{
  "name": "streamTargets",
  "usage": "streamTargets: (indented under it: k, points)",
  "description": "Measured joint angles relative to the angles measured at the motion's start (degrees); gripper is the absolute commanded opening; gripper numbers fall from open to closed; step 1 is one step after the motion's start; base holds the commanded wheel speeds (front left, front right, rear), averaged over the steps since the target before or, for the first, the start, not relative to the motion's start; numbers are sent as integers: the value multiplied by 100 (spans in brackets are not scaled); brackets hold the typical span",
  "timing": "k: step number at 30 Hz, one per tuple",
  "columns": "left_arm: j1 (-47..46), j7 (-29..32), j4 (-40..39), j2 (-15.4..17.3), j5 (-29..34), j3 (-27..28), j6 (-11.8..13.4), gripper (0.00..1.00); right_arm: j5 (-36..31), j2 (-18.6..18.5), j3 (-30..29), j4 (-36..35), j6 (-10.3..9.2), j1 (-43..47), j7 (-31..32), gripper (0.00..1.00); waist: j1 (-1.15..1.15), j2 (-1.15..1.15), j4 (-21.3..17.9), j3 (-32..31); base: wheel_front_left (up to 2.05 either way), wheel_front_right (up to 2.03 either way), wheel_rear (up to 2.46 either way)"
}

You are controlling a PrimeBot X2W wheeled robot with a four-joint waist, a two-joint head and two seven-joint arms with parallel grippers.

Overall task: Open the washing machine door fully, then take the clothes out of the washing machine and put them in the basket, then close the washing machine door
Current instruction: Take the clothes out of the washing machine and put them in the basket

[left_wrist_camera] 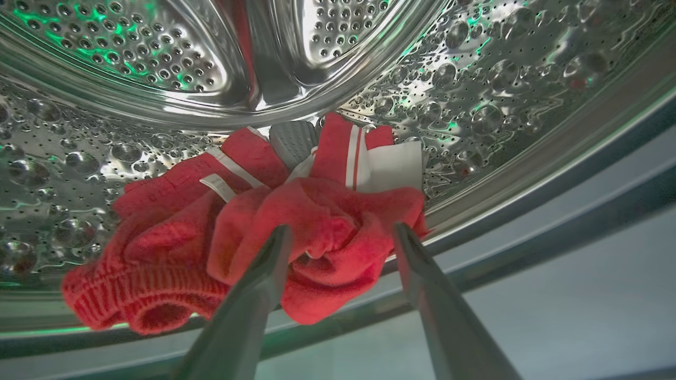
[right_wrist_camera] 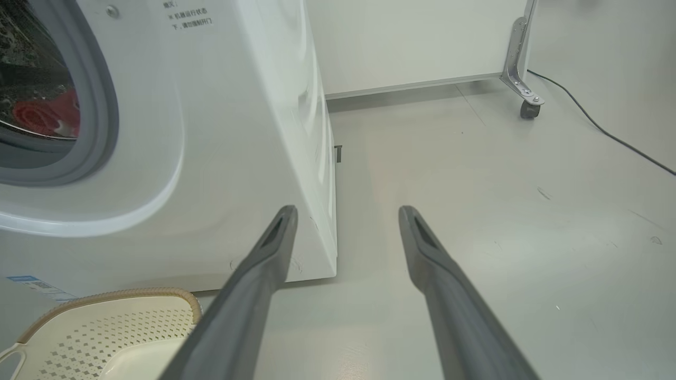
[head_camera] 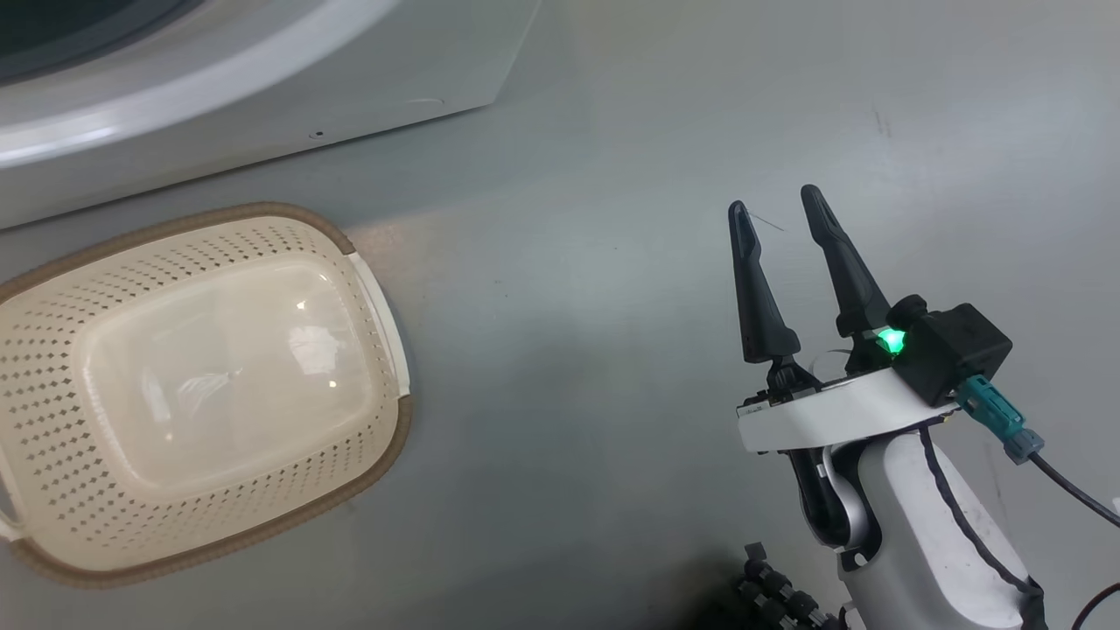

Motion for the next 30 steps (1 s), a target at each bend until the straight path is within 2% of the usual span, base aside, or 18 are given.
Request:
streamTargets:
  k: [7, 20, 21, 22, 23, 24, 25, 30]
  points:
    - [-334, 533, 291, 261, -97, 60, -4, 100, 201, 1, 144, 0, -11, -55, 0, 100, 0, 0, -220, 107, 0, 0, 0]
    - [-699, 1174, 746, 344, -212, 144, 60, 100, 268, 4, 190, -4, -105, -174, 0, 100, 0, 0, -454, 259, 0, 0, 0]
    - [-706, 1189, 769, 350, -210, 144, 62, 91, 269, 4, 193, -4, -105, -185, 0, 100, 0, 0, -459, 264, 0, 0, 0]
    - [-725, 1239, 797, 352, -211, 144, 62, 60, 278, 4, 199, -4, -105, -192, 0, 100, 0, 0, -464, 269, 0, 0, 0]
    - [-736, 1248, 815, 352, -210, 144, 63, 42, 303, 4, 202, -5, -105, -196, 0, 100, 0, 0, -467, 275, 0, 0, 0]
    - [-745, 1250, 831, 352, -210, 144, 77, 8, 309, 4, 204, -4, -107, -201, 0, 100, 0, 0, -471, 281, 0, 0, 0]
    - [-758, 1283, 853, 352, -211, 144, 79, 0, 309, 4, 205, -5, -107, -210, 0, 100, 0, 0, -474, 286, 0, 0, 0]
    - [-816, 1250, 872, 370, -183, 108, 78, 0, 310, 4, 209, -12, -108, -287, 0, 100, 0, 0, -484, 311, 0, 0, 0]
